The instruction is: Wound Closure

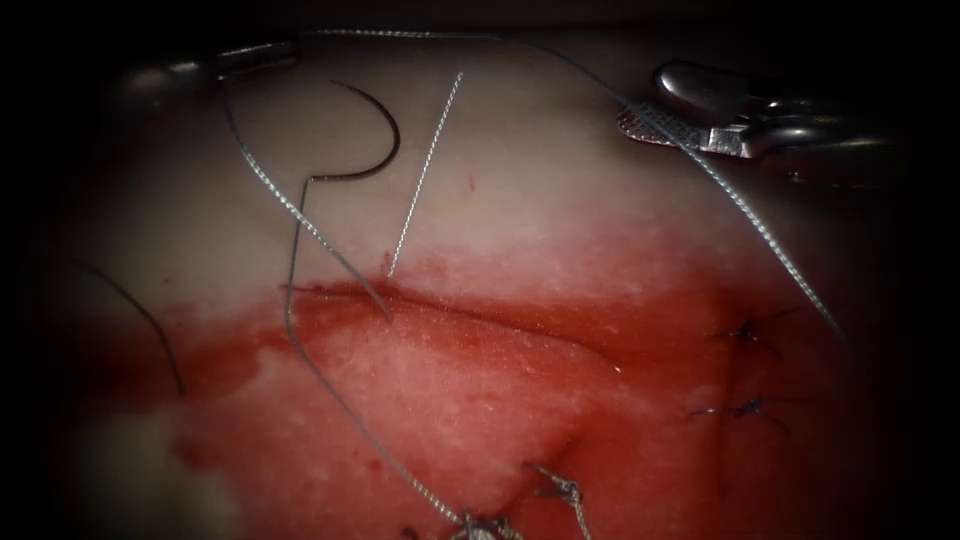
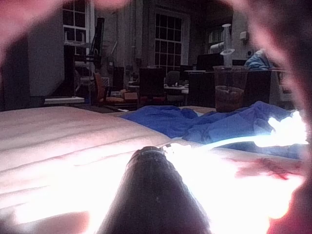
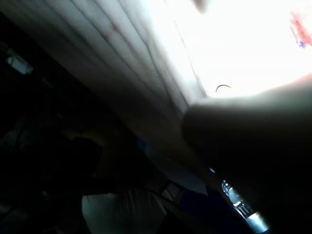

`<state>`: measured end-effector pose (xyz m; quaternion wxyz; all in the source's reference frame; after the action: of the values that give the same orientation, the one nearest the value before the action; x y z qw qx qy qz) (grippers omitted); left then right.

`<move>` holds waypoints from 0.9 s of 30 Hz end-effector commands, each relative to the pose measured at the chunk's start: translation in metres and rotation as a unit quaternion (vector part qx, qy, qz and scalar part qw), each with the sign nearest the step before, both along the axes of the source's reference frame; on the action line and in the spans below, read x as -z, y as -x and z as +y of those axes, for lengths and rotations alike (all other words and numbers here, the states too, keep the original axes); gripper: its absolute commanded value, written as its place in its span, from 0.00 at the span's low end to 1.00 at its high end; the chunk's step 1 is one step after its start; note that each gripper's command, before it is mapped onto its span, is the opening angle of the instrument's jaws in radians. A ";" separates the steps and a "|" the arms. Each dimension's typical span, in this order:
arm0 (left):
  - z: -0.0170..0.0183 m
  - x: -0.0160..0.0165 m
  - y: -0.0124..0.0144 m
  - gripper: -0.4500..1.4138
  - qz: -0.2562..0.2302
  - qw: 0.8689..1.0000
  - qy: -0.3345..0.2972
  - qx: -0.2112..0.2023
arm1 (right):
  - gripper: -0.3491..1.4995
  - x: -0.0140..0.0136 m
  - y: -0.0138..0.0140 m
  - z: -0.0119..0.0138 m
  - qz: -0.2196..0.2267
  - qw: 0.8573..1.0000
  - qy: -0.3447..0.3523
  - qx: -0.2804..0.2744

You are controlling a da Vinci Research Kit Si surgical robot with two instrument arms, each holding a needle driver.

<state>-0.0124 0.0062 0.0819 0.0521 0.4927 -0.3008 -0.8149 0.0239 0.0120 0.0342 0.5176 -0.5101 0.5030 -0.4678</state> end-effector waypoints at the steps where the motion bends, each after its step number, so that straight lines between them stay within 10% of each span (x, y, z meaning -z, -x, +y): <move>1: 0.0013 0.0011 0.0001 0.00 0.002 1.000 0.006 0.007 | 0.94 0.0019 -0.0004 0.0019 -0.008 1.000 0.015 -0.015; 9: 0.0004 0.0017 0.0012 0.00 -0.009 0.999 0.022 -0.036 | 0.90 0.0036 0.0000 0.0024 -0.059 0.995 0.051 -0.062; 12: -0.0007 0.0022 0.0029 0.00 -0.007 0.997 0.020 -0.078 | 0.86 0.0039 -0.0009 0.0014 -0.103 0.989 0.109 0.010; 15: -0.0020 0.0035 0.0050 0.00 -0.012 0.988 0.039 -0.150 | 0.81 0.0039 -0.0024 0.0005 -0.192 0.945 0.227 0.135; 23: -0.0033 0.0048 0.0063 0.00 -0.015 0.978 0.052 -0.202 | 0.88 0.0022 -0.0015 0.0012 -0.309 0.903 0.280 0.105; 27: -0.0033 0.0039 0.0061 0.00 0.003 0.975 0.048 -0.215 | 0.92 0.0015 0.0002 0.0027 -0.435 0.812 0.380 0.088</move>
<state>-0.0184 0.0015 0.0792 0.2524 0.5395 -0.2193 -0.7727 0.0233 0.0132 0.0339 0.3929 -0.3569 0.0444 -0.8463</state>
